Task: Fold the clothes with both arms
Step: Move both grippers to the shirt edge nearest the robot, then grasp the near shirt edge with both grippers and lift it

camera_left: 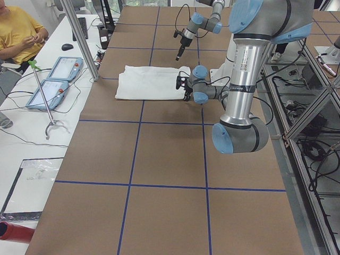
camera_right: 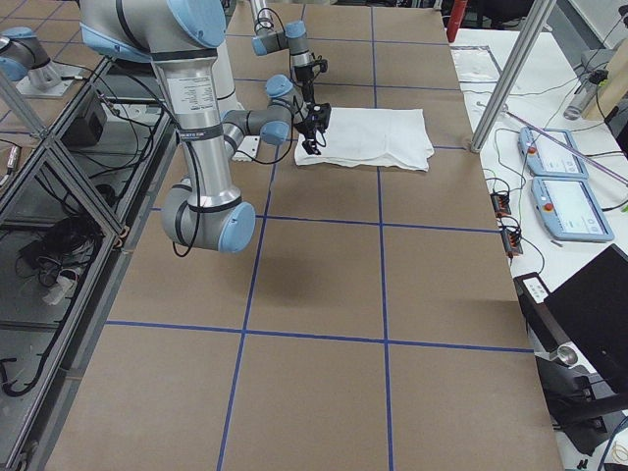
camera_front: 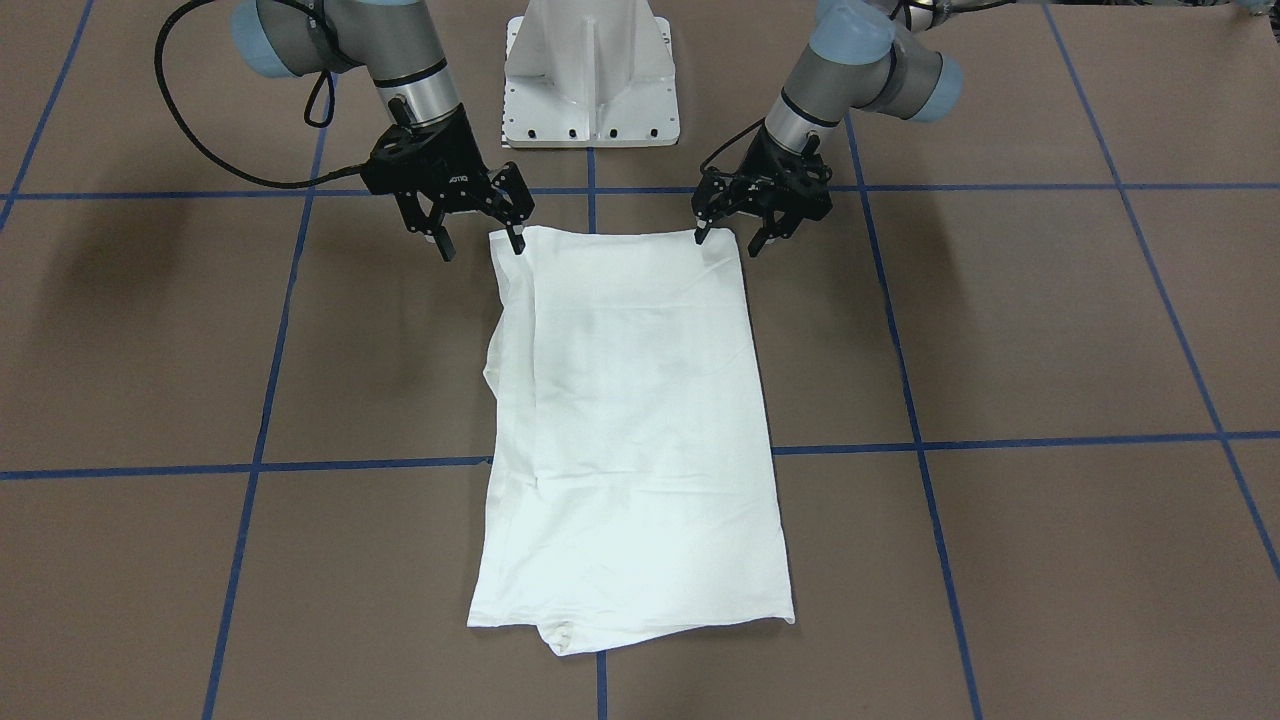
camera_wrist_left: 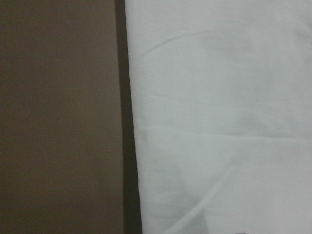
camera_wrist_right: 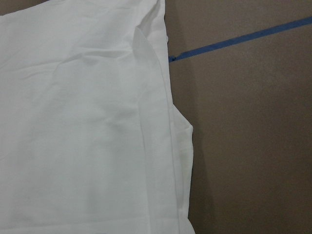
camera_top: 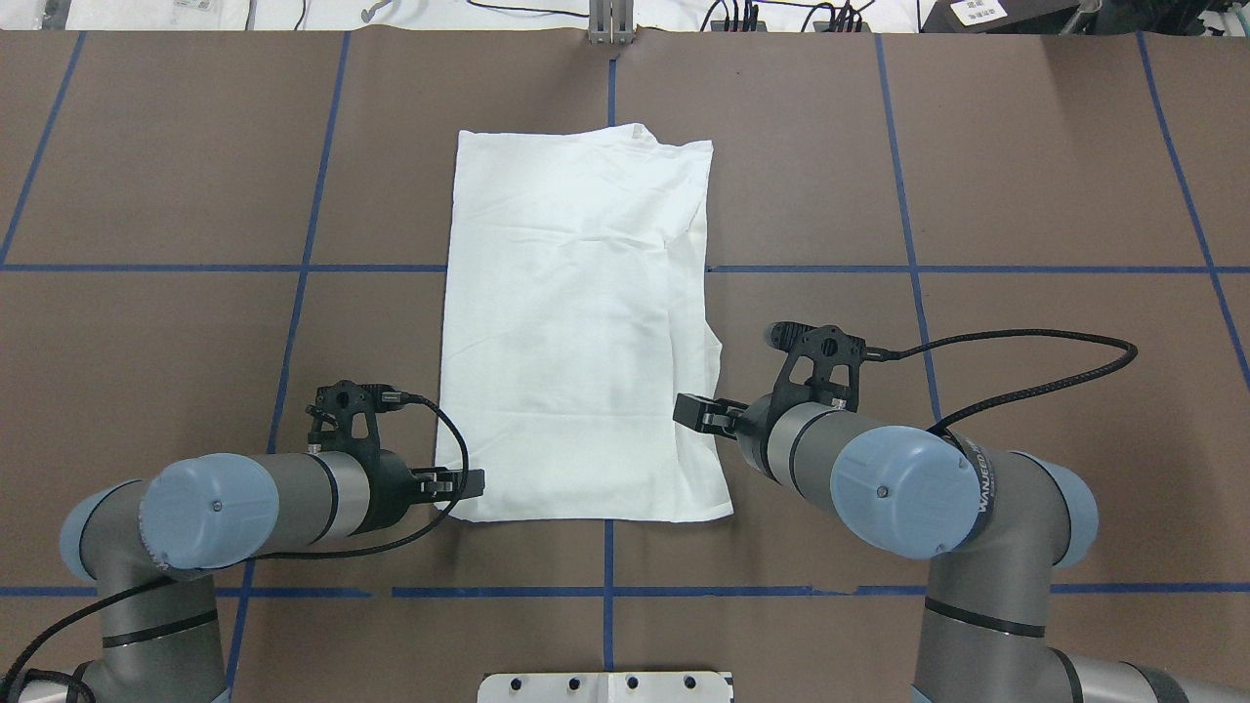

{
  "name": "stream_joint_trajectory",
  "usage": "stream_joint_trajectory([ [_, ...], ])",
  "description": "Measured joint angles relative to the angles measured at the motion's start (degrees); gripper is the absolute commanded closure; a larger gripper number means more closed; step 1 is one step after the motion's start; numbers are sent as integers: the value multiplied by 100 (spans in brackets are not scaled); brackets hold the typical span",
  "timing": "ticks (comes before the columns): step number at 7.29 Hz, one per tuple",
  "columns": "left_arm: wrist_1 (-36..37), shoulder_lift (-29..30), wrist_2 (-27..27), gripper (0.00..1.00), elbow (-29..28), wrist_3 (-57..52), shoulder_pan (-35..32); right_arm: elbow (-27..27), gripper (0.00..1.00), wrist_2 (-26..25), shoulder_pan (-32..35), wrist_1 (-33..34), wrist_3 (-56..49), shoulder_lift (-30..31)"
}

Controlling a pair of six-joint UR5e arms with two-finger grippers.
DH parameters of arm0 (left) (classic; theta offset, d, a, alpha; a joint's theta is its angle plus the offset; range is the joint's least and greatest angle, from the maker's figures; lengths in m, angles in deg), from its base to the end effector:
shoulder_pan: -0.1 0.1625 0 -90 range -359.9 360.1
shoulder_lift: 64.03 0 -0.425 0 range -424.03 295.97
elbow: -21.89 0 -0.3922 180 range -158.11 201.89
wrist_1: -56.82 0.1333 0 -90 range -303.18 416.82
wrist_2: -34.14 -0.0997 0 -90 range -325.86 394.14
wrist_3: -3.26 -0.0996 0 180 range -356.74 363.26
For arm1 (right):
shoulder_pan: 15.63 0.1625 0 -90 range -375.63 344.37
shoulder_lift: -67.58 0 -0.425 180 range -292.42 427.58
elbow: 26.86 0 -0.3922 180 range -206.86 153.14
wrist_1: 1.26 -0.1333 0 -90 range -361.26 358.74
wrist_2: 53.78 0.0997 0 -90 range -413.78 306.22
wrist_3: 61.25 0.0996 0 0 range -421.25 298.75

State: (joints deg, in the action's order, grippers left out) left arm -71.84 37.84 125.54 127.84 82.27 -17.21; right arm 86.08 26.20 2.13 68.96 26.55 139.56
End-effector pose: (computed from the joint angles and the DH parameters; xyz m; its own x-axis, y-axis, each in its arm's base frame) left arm 0.5008 -0.2932 0.3437 0.4266 0.0667 -0.9020 0.1984 0.9661 0.1652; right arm -0.4892 -0.3149 0.2705 0.4822 0.1148 0.8685 -0.4267 0.8966 0.1185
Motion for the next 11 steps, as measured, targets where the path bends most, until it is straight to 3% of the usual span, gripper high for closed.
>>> stream_joint_trajectory([
  [3, 162, 27, 0, 41, 15, -7, 101, -4, 0, 0, -7, 0, -4, 0],
  [4, 249, 31, 0, 52, 19, -8, 125, -7, 0, 0, -9, 0, -2, -2],
  [5, 300, 36, 0, 96, 20, -6, 140, -8, 0, 0, -16, 0, -1, -2],
  [8, 332, 100, 0, 100, 35, 0, 142, -22, 9, 0, -101, 28, 261, -41],
  [11, 337, 102, -2, 100, 124, 0, 145, -181, 9, 0, -375, 188, 1985, -131],
])
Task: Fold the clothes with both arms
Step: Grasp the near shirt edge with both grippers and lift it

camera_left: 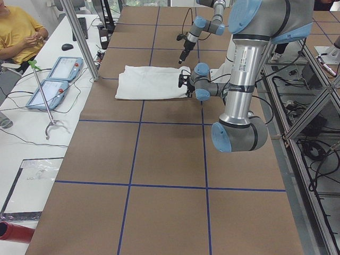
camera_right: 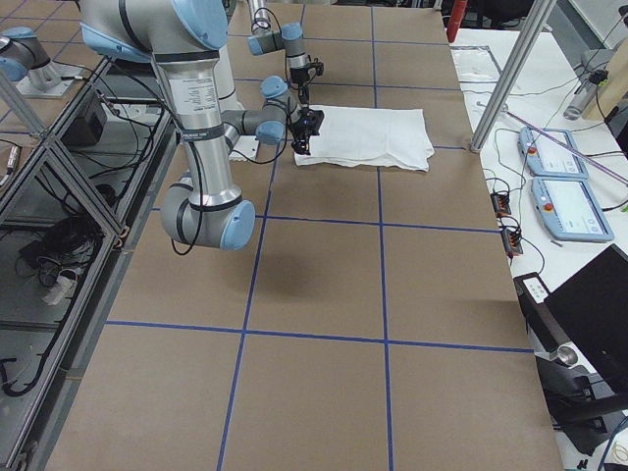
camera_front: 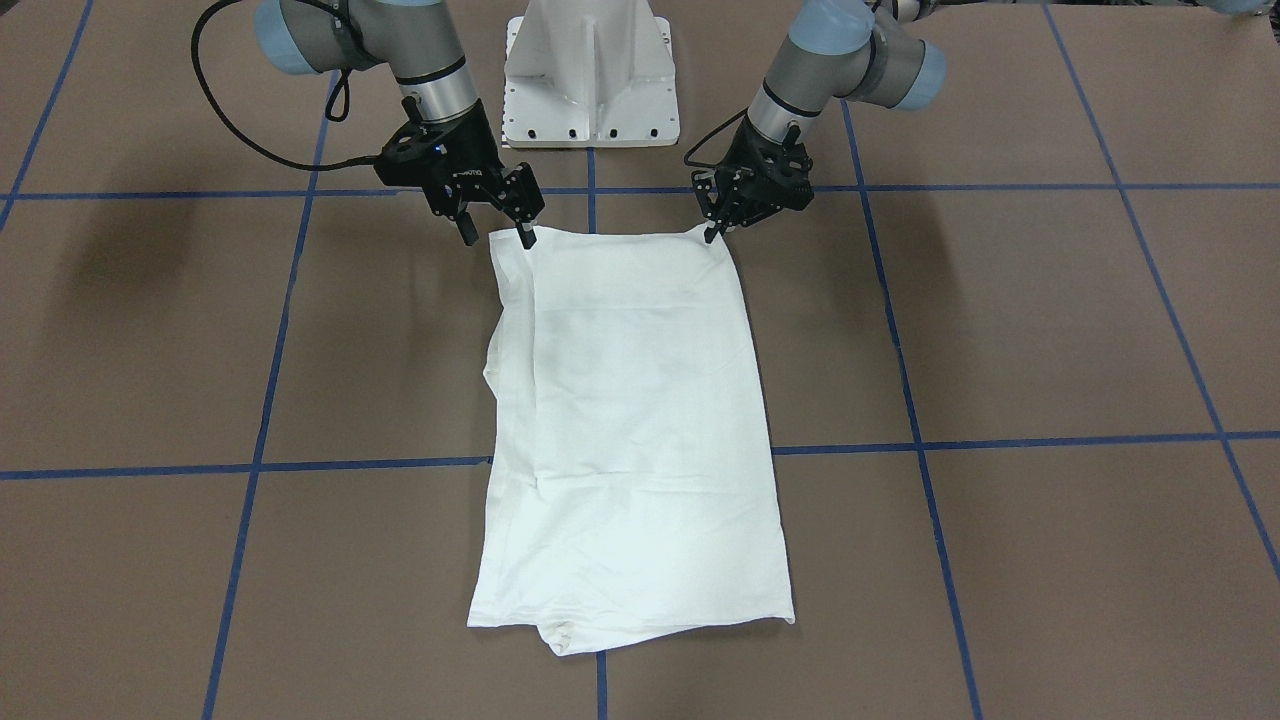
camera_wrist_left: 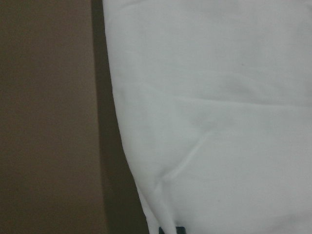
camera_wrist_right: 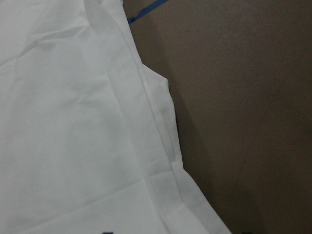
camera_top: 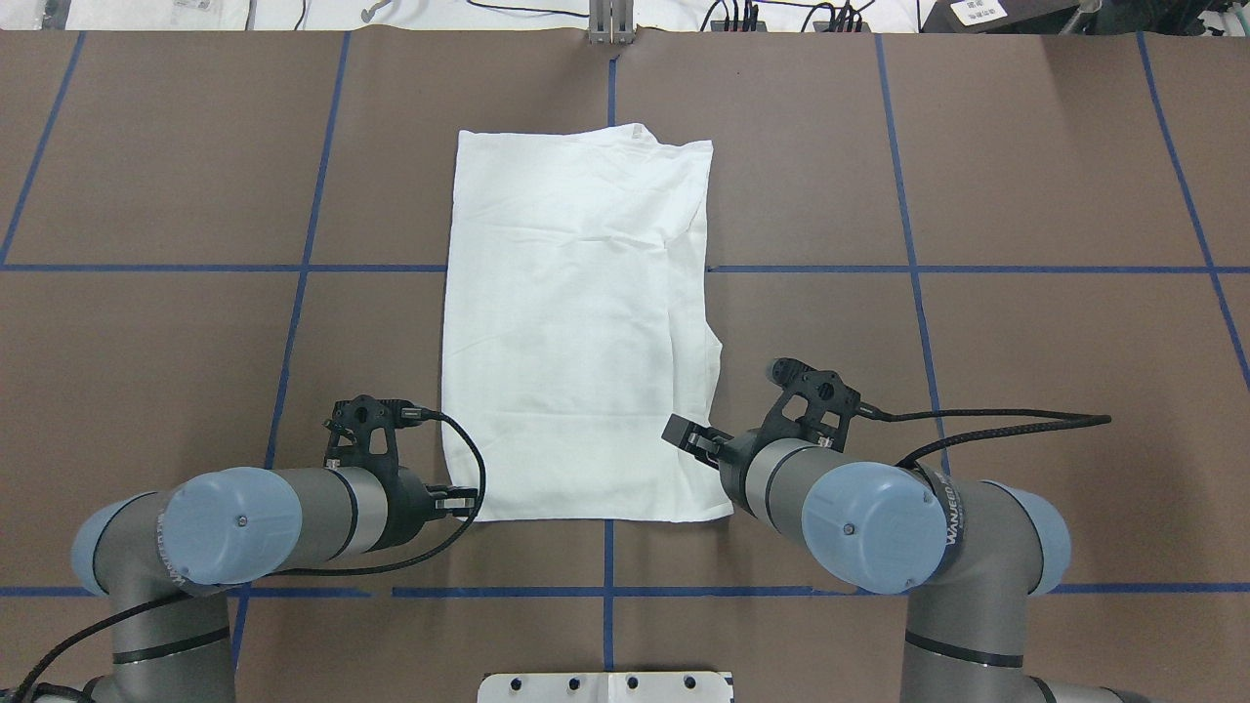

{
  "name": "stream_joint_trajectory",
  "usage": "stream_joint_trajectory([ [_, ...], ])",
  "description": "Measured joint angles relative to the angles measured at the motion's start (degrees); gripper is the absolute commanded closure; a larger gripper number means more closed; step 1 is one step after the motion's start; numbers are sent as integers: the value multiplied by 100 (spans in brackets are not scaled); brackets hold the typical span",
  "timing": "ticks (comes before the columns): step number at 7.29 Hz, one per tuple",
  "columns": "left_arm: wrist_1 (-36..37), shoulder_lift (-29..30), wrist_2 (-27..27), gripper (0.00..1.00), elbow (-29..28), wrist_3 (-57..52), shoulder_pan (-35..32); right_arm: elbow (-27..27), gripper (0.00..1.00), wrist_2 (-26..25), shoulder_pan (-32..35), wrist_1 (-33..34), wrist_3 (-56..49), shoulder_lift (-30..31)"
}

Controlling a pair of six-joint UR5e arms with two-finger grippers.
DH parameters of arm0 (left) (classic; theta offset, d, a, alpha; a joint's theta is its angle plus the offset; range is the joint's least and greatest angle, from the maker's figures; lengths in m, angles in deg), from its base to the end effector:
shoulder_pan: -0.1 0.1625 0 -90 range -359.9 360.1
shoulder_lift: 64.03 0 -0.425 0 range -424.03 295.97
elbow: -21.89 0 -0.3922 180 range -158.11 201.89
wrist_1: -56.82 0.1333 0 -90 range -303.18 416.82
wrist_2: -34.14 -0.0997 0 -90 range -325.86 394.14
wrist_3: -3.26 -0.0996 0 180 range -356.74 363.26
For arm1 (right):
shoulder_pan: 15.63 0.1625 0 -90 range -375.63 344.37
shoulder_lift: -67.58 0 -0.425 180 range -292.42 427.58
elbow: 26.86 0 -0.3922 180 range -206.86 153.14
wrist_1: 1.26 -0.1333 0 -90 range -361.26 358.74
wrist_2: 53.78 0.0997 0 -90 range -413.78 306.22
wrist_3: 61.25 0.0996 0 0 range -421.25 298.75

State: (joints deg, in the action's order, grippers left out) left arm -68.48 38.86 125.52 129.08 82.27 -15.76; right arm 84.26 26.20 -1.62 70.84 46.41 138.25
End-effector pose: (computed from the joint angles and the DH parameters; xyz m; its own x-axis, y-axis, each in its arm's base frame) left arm 0.5089 -0.2807 0.3311 0.4415 0.0727 -0.8943 0.1711 0.9716 0.1635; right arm -0.5214 -0.2853 0.2757 0.3692 0.4000 0.8388 -0.5186 0.8377 -0.1713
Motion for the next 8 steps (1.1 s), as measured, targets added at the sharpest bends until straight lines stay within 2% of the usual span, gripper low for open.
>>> stream_joint_trajectory([
  [3, -3, -5, -12, 100, 53, 0, 4, -280, 9, -28, -242, 973, 1140, -536],
  [7, -4, -8, -79, 100, 102, 0, 4, -851, 10, -153, -368, 1170, 1441, -983],
  [8, -4, -12, -83, 100, 117, 0, 4, -910, 20, -161, -371, 1173, 1448, -1014],
])
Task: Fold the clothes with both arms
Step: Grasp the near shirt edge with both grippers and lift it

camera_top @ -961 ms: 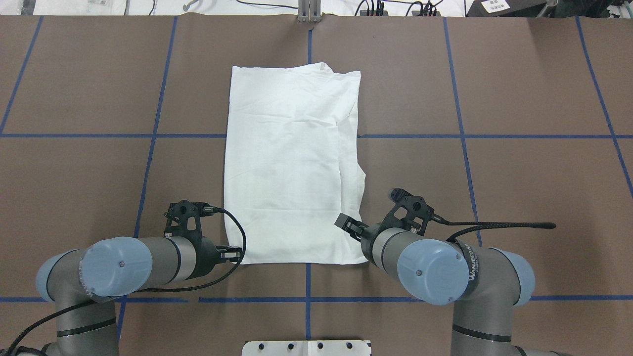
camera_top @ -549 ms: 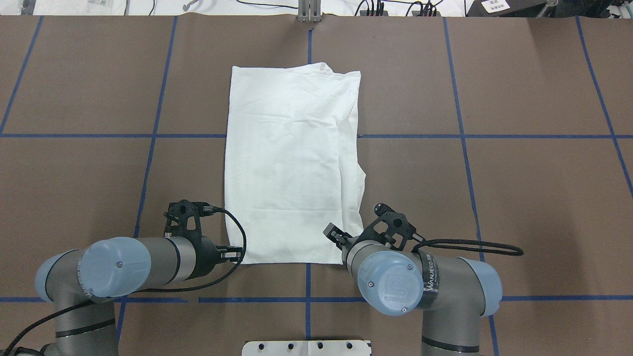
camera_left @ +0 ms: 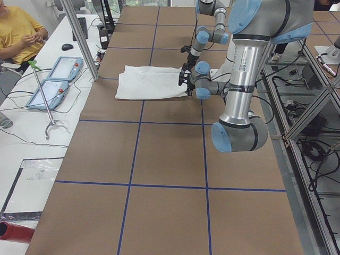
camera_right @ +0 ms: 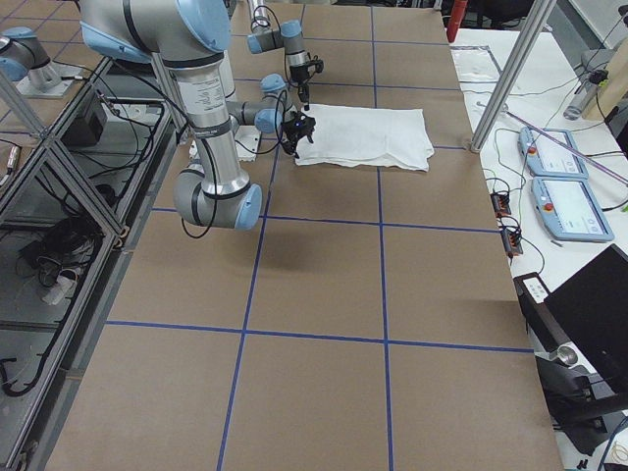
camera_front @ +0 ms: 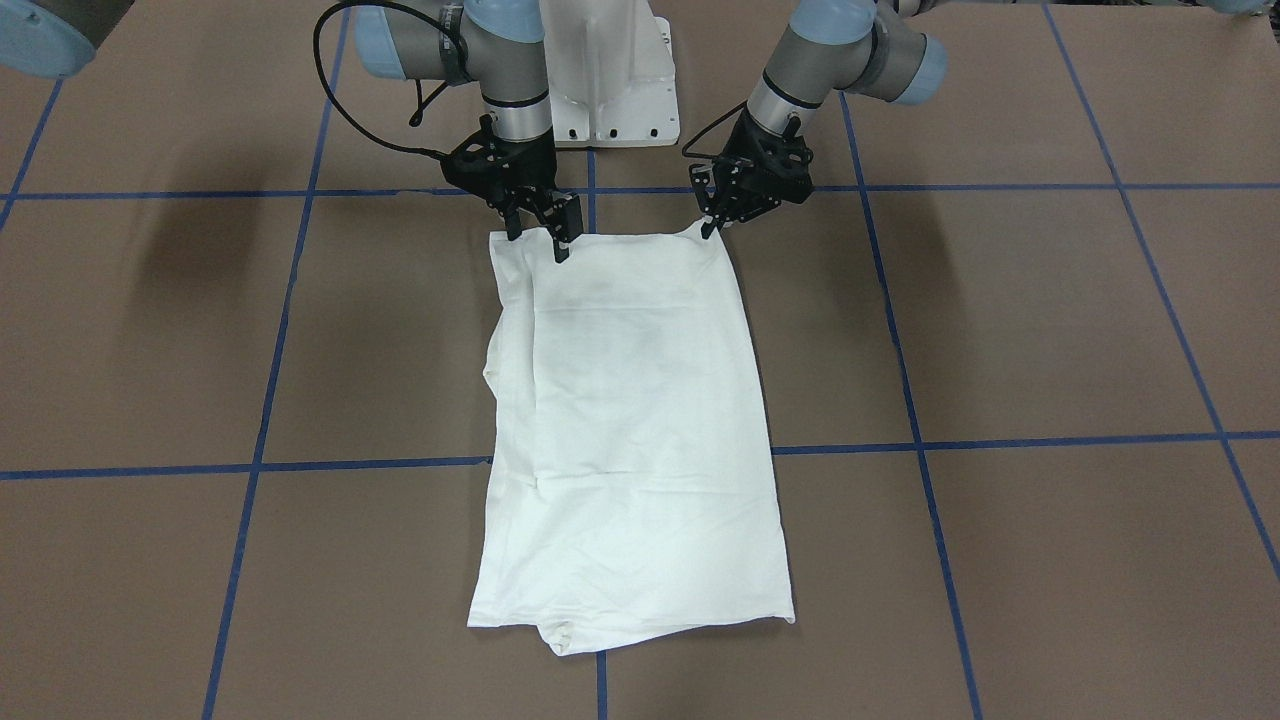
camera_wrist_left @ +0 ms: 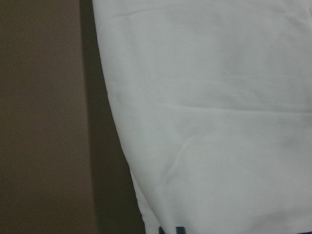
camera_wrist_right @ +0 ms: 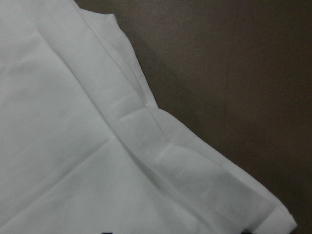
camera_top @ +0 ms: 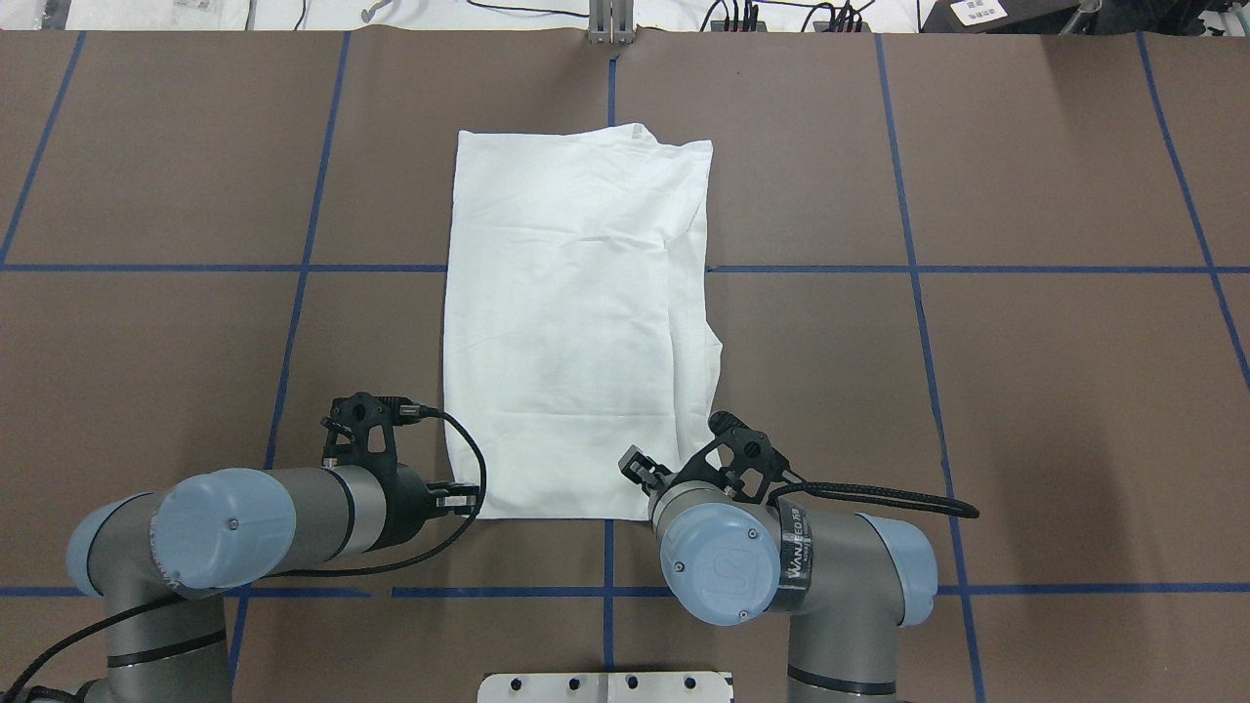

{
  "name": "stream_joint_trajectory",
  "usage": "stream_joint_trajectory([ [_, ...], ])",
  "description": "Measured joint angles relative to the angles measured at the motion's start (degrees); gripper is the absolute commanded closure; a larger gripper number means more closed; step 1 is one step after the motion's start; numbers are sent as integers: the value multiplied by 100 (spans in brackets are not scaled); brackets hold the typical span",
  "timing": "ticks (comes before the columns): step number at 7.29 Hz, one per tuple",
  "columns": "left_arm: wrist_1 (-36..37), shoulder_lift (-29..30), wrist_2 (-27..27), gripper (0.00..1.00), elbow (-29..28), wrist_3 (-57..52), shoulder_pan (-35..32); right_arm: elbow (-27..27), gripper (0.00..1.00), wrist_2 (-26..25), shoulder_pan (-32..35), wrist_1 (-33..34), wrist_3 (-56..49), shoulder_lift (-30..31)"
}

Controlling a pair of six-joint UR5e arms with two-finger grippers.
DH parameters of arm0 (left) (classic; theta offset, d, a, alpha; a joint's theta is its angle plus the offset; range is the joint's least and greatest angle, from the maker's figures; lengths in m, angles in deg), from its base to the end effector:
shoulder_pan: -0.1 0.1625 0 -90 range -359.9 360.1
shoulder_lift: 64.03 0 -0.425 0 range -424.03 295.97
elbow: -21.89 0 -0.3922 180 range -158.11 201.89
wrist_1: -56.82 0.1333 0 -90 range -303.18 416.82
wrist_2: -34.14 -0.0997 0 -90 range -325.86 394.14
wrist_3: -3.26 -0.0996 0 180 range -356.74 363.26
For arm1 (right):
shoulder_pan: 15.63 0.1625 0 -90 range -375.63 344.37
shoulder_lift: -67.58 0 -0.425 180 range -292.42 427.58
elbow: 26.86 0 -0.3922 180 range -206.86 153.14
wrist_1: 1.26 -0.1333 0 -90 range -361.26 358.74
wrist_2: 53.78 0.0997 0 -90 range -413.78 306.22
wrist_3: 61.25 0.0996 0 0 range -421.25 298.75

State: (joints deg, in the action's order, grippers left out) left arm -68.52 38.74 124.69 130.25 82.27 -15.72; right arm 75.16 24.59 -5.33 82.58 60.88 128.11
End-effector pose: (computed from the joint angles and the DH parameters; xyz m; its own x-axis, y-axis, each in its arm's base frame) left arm 0.5035 -0.2802 0.3226 0.4274 0.0770 -0.9008 0.1861 0.9675 0.1710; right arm -0.6044 -0.2657 0.2647 0.3902 0.6004 0.6981 -0.6249 0.7295 -0.2781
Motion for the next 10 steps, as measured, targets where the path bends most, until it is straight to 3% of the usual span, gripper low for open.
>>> stream_joint_trajectory([
  [1, 0, -1, -2, 100, 5, 0, 0, -31, 46, -6, -1, 3, 26, -38],
  [2, 0, -2, -2, 100, 7, 0, 2, -53, 63, -23, 0, 7, 80, -107],
  [6, 0, -6, -11, 100, 22, 0, 9, -99, 74, -155, 7, 8, 220, -284],
  [7, 0, -9, -11, 100, 46, 0, 9, -131, 100, -179, 10, 9, 247, -312],
  [10, 30, -20, 24, 100, 213, -19, 8, -127, 100, -214, 95, 49, 263, -325],
])
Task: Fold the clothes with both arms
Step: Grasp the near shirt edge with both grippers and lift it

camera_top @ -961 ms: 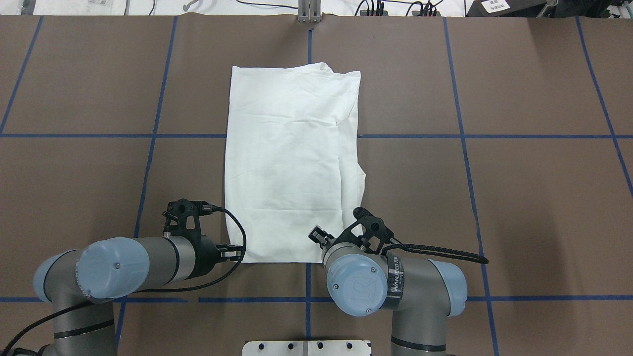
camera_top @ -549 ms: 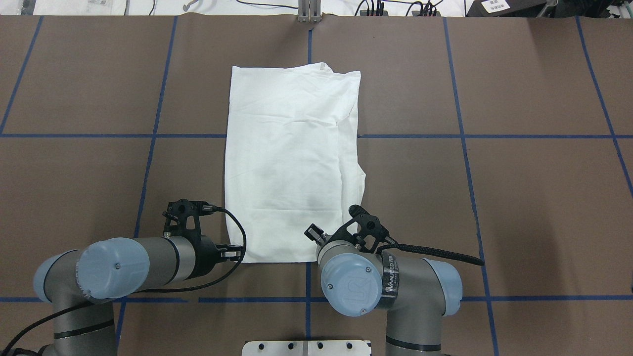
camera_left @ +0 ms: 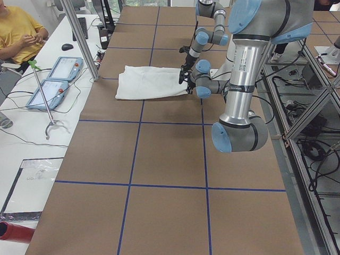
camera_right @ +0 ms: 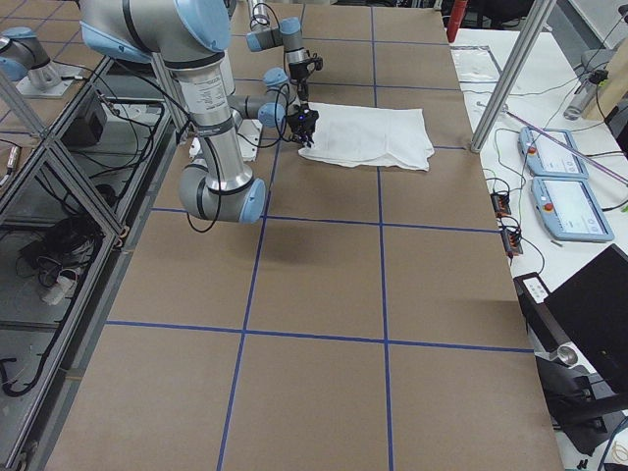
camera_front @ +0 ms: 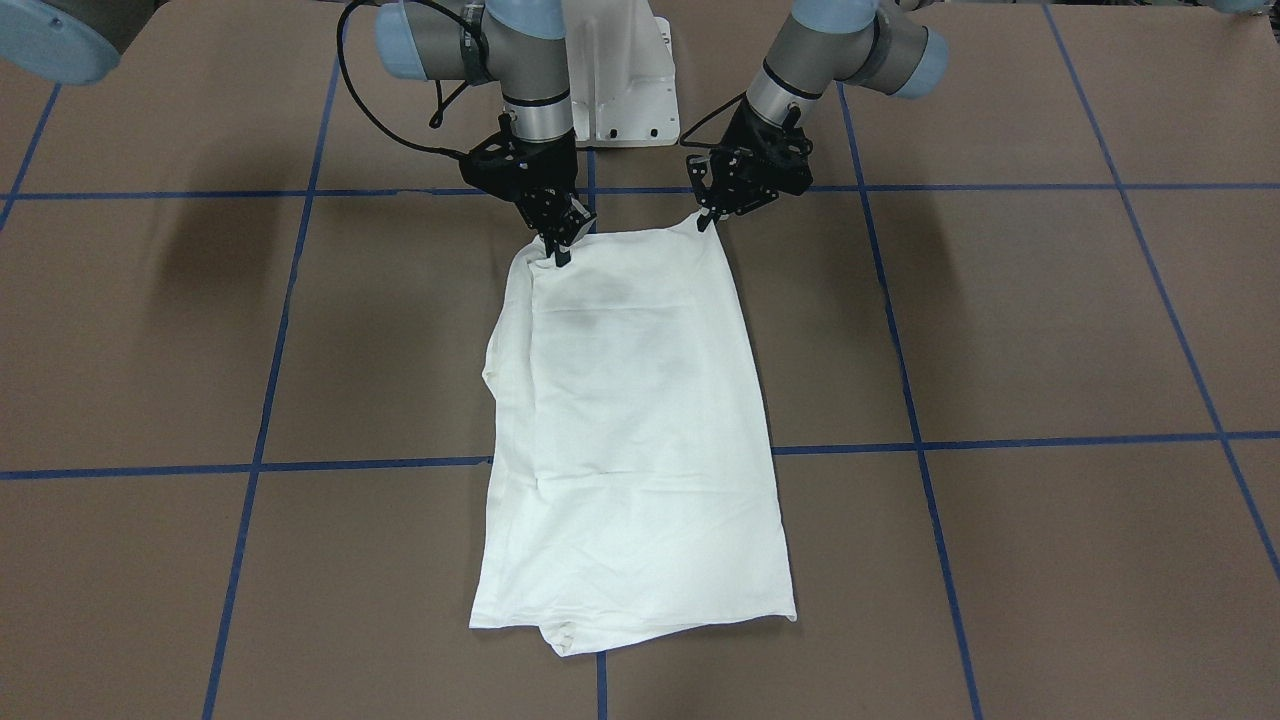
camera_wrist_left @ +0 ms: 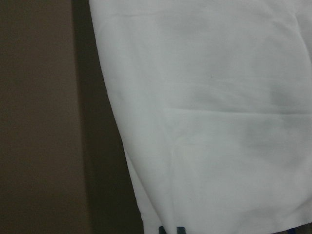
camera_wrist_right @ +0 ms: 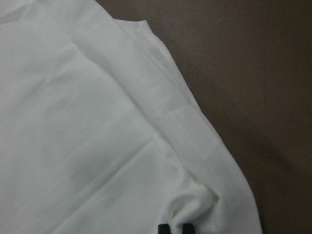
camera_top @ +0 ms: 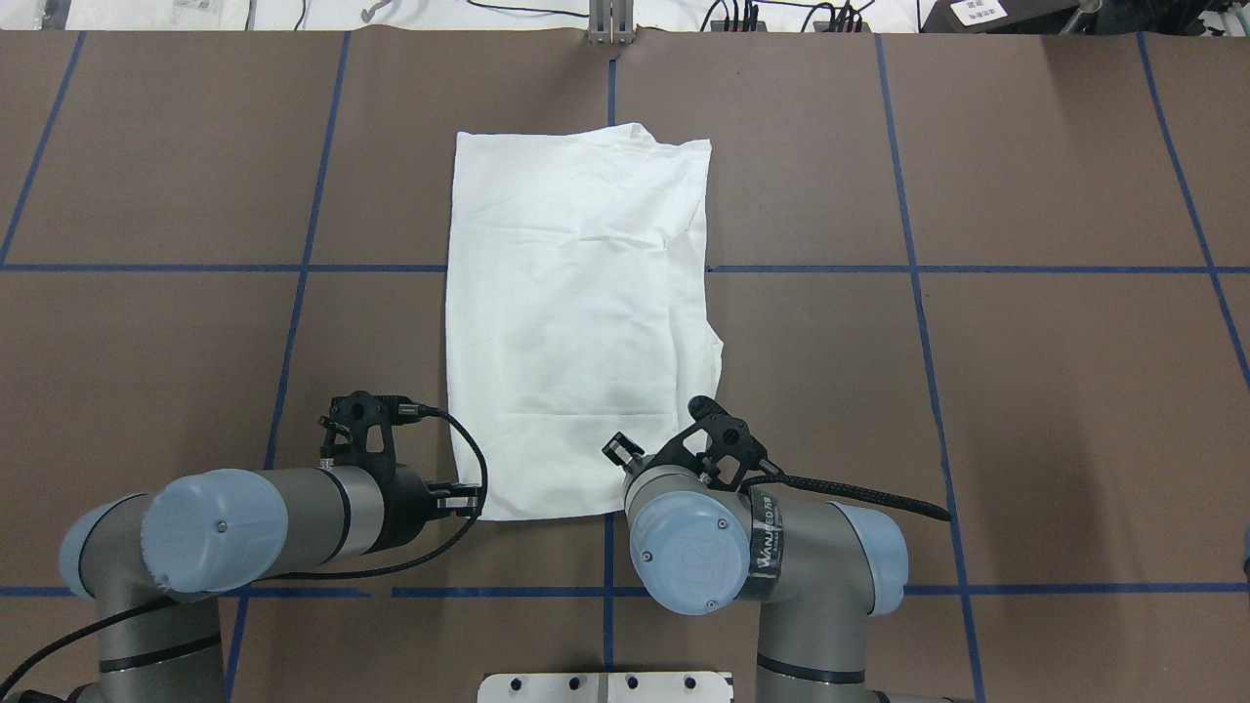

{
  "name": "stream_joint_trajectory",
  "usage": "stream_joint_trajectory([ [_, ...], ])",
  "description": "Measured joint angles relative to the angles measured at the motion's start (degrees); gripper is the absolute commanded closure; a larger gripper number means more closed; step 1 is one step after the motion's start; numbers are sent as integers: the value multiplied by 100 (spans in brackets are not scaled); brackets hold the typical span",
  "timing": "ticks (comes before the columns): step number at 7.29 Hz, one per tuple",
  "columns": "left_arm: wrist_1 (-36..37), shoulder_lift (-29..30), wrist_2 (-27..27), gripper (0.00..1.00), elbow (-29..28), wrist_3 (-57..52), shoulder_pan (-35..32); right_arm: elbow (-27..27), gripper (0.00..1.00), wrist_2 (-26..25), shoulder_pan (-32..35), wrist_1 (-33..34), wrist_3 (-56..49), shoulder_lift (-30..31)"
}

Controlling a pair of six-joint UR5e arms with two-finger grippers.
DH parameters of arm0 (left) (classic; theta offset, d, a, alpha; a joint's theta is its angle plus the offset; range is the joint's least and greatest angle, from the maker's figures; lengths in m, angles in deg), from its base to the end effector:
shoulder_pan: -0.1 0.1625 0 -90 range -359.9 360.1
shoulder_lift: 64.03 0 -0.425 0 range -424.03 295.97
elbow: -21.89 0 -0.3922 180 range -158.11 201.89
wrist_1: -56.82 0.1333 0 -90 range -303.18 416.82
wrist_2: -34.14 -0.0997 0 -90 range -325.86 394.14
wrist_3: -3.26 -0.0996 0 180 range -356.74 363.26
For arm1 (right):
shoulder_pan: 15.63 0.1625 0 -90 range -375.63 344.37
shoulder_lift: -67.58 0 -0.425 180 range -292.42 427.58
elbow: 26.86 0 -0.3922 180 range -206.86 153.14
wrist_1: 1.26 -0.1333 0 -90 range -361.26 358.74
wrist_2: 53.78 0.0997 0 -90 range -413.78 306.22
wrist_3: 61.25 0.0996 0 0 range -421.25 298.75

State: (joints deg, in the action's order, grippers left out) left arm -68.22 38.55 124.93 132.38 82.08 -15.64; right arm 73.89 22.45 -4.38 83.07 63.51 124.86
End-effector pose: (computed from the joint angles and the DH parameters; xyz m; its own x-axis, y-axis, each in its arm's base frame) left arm 0.4944 -0.2764 0.3079 0.4022 0.0881 -0.9113 0.1844 0.9672 0.1749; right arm -0.6096 -0.2813 0.2381 0.3184 0.6279 0.7101 -0.6665 0.6810 -0.3033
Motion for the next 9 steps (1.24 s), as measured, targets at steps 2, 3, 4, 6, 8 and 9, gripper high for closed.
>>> stream_joint_trajectory([
  [2, 518, -11, 179, 100, 547, -49, -7, 653, 100, 9, 59, 611, -18, 25],
  [3, 975, -11, 294, 100, 1013, -52, -4, 1330, 100, 8, -32, 1261, 16, 43],
  [4, 1532, -6, 419, 100, 1608, -34, 37, 2101, 100, 2, -235, 1990, 63, 34],
  [6, 2738, 85, 705, 100, 2714, -1, 147, 3040, 100, -7, -492, 2894, 73, -35],
  [8, 3164, 480, 855, 100, 2485, -56, 7, 2691, 100, -165, -432, 3022, -213, -328],
  [9, 3221, 710, 871, 100, 2176, -197, -248, 2392, 100, -239, -246, 2892, -429, -470],
])
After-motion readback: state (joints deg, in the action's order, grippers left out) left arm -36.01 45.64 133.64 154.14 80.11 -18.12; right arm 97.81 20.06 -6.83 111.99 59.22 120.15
